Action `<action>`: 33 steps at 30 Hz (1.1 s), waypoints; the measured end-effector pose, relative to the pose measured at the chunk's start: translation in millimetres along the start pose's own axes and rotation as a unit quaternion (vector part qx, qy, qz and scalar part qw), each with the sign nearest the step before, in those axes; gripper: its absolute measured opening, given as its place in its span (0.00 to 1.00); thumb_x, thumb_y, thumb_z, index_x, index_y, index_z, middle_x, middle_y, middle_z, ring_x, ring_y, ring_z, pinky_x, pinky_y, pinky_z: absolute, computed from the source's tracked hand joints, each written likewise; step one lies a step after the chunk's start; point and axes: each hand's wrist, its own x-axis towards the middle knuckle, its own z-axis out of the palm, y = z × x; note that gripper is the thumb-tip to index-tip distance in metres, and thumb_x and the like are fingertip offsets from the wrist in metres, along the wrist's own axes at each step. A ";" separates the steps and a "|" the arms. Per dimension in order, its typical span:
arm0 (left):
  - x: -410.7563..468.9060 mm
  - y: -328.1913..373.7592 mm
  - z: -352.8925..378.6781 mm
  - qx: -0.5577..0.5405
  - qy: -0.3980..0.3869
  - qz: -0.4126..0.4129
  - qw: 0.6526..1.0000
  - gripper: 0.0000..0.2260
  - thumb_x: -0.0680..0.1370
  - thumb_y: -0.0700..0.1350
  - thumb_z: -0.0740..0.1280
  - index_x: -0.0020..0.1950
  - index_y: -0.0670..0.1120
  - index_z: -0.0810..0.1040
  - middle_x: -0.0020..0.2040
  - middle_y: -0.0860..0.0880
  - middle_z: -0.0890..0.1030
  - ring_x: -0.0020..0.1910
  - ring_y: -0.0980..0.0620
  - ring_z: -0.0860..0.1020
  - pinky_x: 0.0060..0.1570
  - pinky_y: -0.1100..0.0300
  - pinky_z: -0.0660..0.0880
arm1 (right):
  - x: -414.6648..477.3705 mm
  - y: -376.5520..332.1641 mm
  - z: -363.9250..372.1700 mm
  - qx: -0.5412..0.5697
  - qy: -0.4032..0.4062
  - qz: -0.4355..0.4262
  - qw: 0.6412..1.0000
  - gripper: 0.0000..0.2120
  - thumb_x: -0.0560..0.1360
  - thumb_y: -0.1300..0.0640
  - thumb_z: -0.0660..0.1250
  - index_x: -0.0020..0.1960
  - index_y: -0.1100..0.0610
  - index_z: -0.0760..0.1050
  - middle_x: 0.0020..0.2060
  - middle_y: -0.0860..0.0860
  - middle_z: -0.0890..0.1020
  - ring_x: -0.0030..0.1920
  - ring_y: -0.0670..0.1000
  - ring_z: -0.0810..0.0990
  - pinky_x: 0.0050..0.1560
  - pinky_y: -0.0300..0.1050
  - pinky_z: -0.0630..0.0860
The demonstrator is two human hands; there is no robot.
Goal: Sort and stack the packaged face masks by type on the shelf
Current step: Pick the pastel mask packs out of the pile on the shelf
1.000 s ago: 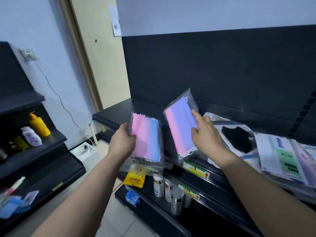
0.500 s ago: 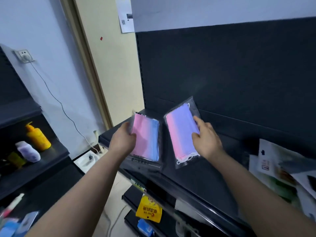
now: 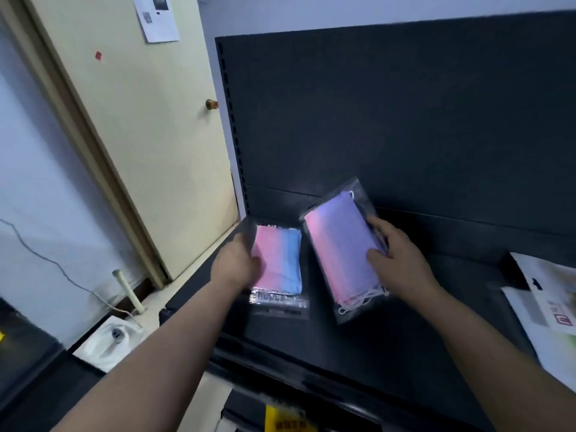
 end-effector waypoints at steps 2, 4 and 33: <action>6.2 -8.0 5.7 0.065 -0.001 0.021 0.998 0.18 0.74 0.47 0.64 0.61 0.42 0.71 0.58 0.40 0.76 0.57 0.39 0.76 0.53 0.50 0.74 | -1.7 -7.1 12.7 0.027 0.001 0.023 0.999 0.30 0.72 0.61 0.61 0.72 0.45 0.63 0.65 0.49 0.71 0.62 0.49 0.73 0.63 0.49 0.70; 11.3 -11.5 3.5 0.105 0.025 0.060 0.992 0.17 0.74 0.48 0.65 0.60 0.43 0.73 0.58 0.40 0.74 0.59 0.39 0.73 0.52 0.49 0.73 | -2.3 -13.9 29.1 0.050 0.009 0.047 0.998 0.33 0.67 0.56 0.61 0.73 0.47 0.62 0.66 0.49 0.71 0.63 0.49 0.72 0.65 0.49 0.70; 5.3 55.7 3.2 0.070 -0.079 0.326 0.939 0.12 0.78 0.44 0.62 0.57 0.49 0.81 0.58 0.48 0.82 0.57 0.46 0.79 0.54 0.56 0.74 | -51.7 -17.7 40.4 -0.447 -0.021 0.021 0.894 0.18 0.74 0.61 0.60 0.62 0.50 0.74 0.55 0.52 0.80 0.55 0.57 0.79 0.55 0.47 0.70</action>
